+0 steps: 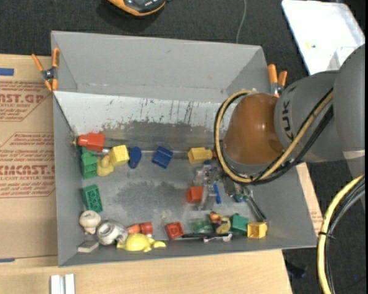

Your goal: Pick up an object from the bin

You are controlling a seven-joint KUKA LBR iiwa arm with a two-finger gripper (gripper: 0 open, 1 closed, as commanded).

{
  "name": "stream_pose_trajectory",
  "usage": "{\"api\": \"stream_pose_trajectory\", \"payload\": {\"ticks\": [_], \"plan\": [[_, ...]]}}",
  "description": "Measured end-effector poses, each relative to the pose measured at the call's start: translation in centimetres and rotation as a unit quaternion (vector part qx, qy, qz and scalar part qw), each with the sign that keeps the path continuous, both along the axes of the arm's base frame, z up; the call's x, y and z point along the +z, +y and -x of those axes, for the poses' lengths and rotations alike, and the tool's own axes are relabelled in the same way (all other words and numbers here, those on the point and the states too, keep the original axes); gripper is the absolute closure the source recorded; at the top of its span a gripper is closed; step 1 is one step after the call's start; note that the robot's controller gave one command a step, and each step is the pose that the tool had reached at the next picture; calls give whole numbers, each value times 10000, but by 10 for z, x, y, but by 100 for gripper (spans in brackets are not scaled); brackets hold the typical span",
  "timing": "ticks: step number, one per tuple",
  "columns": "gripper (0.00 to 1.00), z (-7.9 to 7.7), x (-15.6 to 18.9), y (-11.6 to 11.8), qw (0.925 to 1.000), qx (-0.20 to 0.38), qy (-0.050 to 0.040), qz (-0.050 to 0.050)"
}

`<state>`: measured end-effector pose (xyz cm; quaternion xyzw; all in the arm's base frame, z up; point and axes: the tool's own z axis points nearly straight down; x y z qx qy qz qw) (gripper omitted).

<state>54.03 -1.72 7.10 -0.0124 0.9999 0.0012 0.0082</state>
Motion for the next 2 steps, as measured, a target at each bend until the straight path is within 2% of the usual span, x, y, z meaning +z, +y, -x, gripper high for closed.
{"api": "stream_pose_trajectory", "payload": {"ticks": [1,2], "plan": [[100,0,57,13,9999,-141,34,-8],[100,27,156,28,9999,-114,43,-7]]}}
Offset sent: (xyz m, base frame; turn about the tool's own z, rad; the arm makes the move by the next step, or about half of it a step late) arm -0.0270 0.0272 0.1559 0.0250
